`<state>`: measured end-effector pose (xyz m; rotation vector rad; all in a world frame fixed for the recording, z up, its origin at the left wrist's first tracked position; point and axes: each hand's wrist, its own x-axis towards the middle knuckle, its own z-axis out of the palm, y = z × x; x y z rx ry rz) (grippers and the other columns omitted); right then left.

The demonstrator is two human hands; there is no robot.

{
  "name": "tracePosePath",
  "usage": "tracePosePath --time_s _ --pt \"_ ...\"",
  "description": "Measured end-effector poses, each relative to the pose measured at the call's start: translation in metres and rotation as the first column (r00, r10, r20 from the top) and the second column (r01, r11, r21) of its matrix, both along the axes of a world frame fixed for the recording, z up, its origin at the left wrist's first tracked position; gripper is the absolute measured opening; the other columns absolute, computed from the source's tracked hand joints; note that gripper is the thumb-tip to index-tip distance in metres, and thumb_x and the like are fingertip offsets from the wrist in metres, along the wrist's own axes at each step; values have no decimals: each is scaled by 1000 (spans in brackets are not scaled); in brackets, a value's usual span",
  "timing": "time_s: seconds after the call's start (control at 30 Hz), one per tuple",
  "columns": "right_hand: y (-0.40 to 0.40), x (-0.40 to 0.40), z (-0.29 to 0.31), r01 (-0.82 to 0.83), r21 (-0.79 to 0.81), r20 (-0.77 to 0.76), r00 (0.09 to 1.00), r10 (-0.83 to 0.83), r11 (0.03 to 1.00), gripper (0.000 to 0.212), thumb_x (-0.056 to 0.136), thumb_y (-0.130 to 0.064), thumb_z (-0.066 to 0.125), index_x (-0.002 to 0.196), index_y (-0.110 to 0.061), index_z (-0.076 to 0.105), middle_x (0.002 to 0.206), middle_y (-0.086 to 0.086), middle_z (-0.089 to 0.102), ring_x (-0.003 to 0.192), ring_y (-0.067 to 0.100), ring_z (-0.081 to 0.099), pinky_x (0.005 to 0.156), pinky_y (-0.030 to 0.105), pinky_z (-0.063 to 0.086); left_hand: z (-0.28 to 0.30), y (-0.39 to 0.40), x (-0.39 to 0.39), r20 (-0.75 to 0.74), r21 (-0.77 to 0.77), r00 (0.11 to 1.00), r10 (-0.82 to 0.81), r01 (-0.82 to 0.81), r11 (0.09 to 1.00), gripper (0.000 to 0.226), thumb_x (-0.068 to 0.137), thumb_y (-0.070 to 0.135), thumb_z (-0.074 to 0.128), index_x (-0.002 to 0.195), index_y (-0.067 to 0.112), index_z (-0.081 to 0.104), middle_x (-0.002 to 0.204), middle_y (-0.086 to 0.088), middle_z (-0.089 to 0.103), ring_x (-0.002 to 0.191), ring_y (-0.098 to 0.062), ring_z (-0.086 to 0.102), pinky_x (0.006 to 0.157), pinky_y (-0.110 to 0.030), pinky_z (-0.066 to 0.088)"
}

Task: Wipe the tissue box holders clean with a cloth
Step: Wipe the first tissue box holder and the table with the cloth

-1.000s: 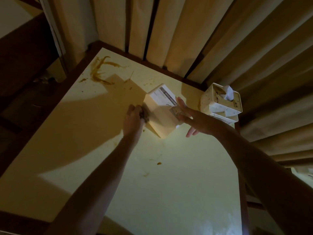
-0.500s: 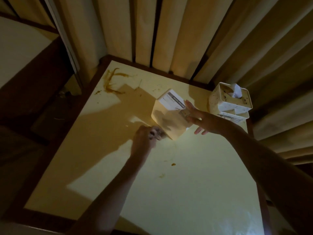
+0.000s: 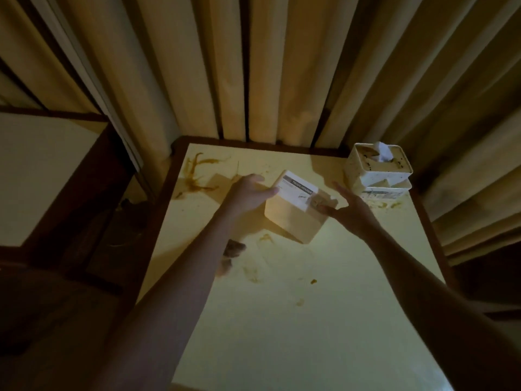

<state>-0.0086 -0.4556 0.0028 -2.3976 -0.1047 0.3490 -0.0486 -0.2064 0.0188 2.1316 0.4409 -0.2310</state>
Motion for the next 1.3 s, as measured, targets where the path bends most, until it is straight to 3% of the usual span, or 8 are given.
tracePosePath --time_s 0.2,0.33,0.57,0.7,0.83,1.0,1.17,1.3 --pt "3 -14 -22 360 276 -211 927 -309 891 102 64 -57 76 146 -14 33 143 13 45 123 28 51 96 43 48 5 -14 43 -52 100 989 -139 144 984 73 80 43 72 138 8 46 140 -11 50 125 -25 50 99 -31 42" --pt "12 -19 -23 441 422 -419 870 -262 792 58 83 -41 68 128 -5 57 116 10 65 102 27 62 76 31 50 -1 -12 45 -56 93 987 -151 156 983 65 80 36 74 132 3 52 134 -12 56 116 -24 56 90 -29 45" --pt "13 -31 -15 280 434 -293 943 -159 856 36 88 -37 63 120 -19 62 114 11 67 111 34 58 94 44 46 -11 -11 12 46 -56 999 -24 27 998 35 75 20 79 105 5 70 103 -8 72 90 -19 67 76 -33 54" --pt "8 -58 -20 71 497 -115 993 -15 865 49 90 -35 62 137 -28 50 118 -7 67 111 13 62 92 30 50 -26 -13 -35 145 -110 980 132 -117 987 51 73 20 80 119 9 62 118 -4 65 103 -16 62 82 -24 49" --pt "4 -82 -39 33 542 -33 999 -18 840 58 91 -18 62 141 -35 39 138 -3 54 125 7 51 88 17 50 -55 -23 -69 174 -219 954 244 -204 954 42 66 19 84 99 22 59 108 0 68 94 -15 65 80 -37 57" --pt "-10 -95 -56 -54 512 40 998 38 857 50 92 -10 59 129 -42 48 153 -8 29 137 16 38 95 32 51 -71 -44 -102 167 -355 937 308 -235 905 36 75 6 77 99 16 53 111 -2 64 99 -12 62 65 -15 55" --pt "-16 -110 -63 -41 490 22 999 34 871 64 94 -8 55 130 -56 31 151 1 36 133 18 43 89 16 50 -85 -58 -123 200 -368 925 323 -235 900 28 81 4 72 97 15 51 115 -2 59 107 -11 56 71 -7 51" --pt "-23 -122 -75 14 474 -22 1000 -4 880 66 92 -12 58 144 -38 27 145 -10 42 131 13 46 101 38 47 -93 -63 -133 168 -397 927 335 -247 884 45 79 4 73 117 16 51 119 -2 55 106 -13 57 70 -6 49"
